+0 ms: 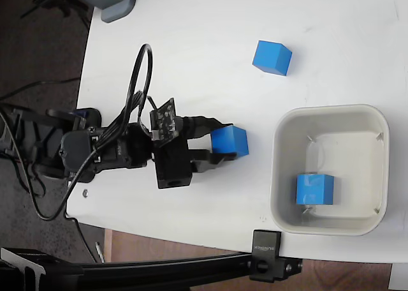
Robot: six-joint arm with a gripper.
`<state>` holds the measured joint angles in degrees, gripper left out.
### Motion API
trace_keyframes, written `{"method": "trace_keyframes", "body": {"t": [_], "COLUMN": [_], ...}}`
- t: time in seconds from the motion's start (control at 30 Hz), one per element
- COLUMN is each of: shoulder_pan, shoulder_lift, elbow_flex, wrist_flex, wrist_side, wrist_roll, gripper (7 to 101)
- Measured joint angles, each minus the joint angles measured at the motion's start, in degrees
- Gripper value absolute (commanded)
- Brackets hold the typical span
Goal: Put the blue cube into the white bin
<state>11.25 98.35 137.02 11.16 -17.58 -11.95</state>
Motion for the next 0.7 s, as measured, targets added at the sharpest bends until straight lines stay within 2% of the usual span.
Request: {"method": "trace_keyframes", "body": {"t": [0.17, 0.33, 0.6, 0.7], "shoulder_pan": [0.0, 0.9, 2.9, 3.1], "shoulder_lift": [3.5, 3.0, -9.4, -13.8], "elbow_flex": [-0.4, -10.5, -31.8, -36.5], "wrist_flex": [1.6, 6.2, 7.0, 4.7], "wrist_side": [-0.1, -1.0, -2.4, -2.4], "wrist_roll": [0.4, 0.0, 1.8, 3.1], "gripper": [49.5, 49.5, 49.5, 51.3]}}
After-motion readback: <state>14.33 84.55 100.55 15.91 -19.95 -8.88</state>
